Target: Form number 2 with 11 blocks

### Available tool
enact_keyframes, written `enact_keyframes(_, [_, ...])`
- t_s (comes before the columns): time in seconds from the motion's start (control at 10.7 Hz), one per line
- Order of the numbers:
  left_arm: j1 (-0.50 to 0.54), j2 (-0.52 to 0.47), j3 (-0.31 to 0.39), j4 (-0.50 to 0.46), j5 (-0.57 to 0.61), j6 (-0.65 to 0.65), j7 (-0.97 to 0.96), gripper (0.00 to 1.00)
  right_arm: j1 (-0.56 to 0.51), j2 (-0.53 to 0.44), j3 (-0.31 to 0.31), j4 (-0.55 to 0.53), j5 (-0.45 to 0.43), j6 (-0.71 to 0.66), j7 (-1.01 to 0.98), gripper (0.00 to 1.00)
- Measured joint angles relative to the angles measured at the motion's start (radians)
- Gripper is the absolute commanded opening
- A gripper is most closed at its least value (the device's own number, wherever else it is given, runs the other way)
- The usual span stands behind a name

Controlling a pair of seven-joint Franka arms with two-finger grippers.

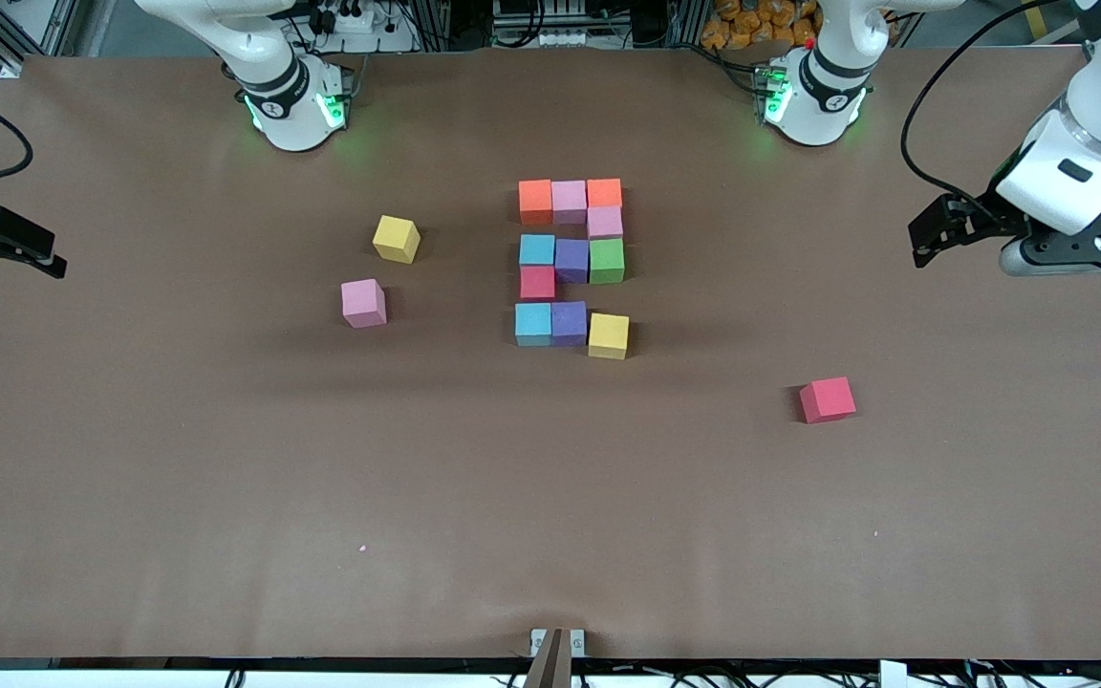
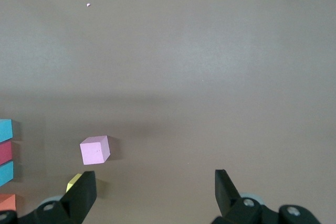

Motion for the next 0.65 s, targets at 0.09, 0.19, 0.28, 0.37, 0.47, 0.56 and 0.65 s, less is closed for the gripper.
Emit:
enact_keyframes(0.09, [-0.003, -0.004, 0.002, -0.002, -0.006, -0.018, 0.001, 1.0, 0.0, 0.003, 0.0, 0.0, 0.0, 0.0, 0.0, 1.0])
enact_keyframes(0.19, [-0.005, -0.007, 0.006, -0.003, -0.026, -0.031, 0.001, 1.0, 0.0, 0.005, 0.001, 0.0, 0.0, 0.0, 0.0, 1.0])
enact_keyframes(0.28, [-0.005, -0.008, 0.019, -0.004, -0.05, -0.043, 0.001, 1.0, 0.0, 0.006, 0.001, 0.0, 0.0, 0.0, 0.0, 1.0])
enact_keyframes(0.37, [-0.005, -0.008, 0.029, -0.004, -0.064, -0.053, 0.002, 1.0, 0.0, 0.006, 0.001, 0.0, 0.001, 0.0, 0.0, 1.0])
enact_keyframes(0.47, [-0.006, -0.008, 0.033, -0.004, -0.069, -0.059, 0.002, 1.0, 0.0, 0.006, 0.001, 0.0, 0.001, 0.001, 0.0, 1.0])
enact_keyframes(0.56, [-0.014, -0.009, 0.035, -0.002, -0.07, -0.067, 0.002, 1.0, 0.0, 0.006, 0.001, 0.0, 0.001, 0.001, 0.0, 1.0])
enact_keyframes(0.65, [-0.024, -0.011, 0.035, 0.002, -0.07, -0.075, 0.002, 1.0, 0.0, 0.006, 0.001, 0.0, 0.001, 0.001, 0.0, 1.0])
